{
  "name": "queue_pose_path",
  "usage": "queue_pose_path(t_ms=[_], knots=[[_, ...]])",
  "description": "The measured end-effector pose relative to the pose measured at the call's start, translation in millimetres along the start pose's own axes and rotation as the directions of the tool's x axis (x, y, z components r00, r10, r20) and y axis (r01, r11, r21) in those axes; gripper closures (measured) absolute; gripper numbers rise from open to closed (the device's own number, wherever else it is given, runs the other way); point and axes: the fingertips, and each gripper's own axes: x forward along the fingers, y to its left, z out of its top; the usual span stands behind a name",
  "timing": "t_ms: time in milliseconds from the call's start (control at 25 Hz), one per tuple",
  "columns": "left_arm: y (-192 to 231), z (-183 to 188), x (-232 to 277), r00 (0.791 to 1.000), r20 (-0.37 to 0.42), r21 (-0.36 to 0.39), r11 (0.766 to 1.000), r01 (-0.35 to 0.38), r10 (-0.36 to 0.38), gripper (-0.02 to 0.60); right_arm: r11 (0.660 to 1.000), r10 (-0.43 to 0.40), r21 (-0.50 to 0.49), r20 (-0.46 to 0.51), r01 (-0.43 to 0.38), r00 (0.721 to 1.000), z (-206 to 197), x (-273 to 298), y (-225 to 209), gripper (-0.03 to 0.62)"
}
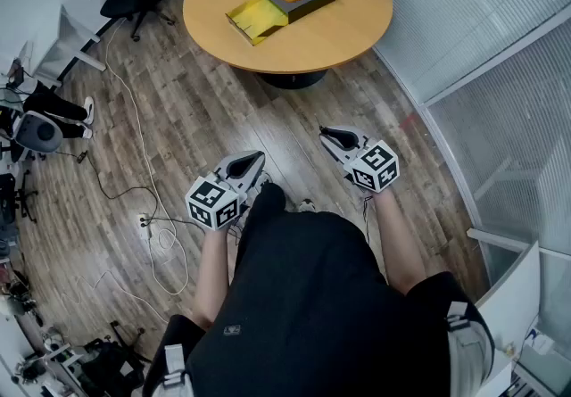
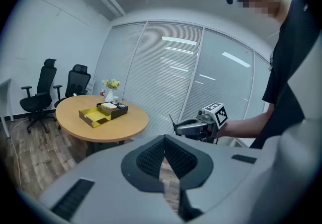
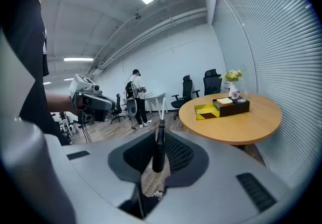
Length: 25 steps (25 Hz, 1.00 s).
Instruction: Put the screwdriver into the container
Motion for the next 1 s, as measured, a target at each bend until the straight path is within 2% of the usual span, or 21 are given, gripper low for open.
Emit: queue_pose_path(t_ms=[240, 1000], knots=[[1.2, 5.5, -0.9, 1.000, 0.007, 0.001, 1.000, 0.002, -0.002, 0.577, 1.000, 0.004, 0.007, -0.021, -0.004, 1.000, -3.4, 2.1, 3.4, 0.542], [-11.0, -15.9, -5.1, 1.000, 0.012, -0.038, 0.999, 0.025, -0.024, 0.577, 0.999, 0.052, 0.013, -0.066, -0.051, 0.996, -21.7, 2.8, 22.2, 0.542]])
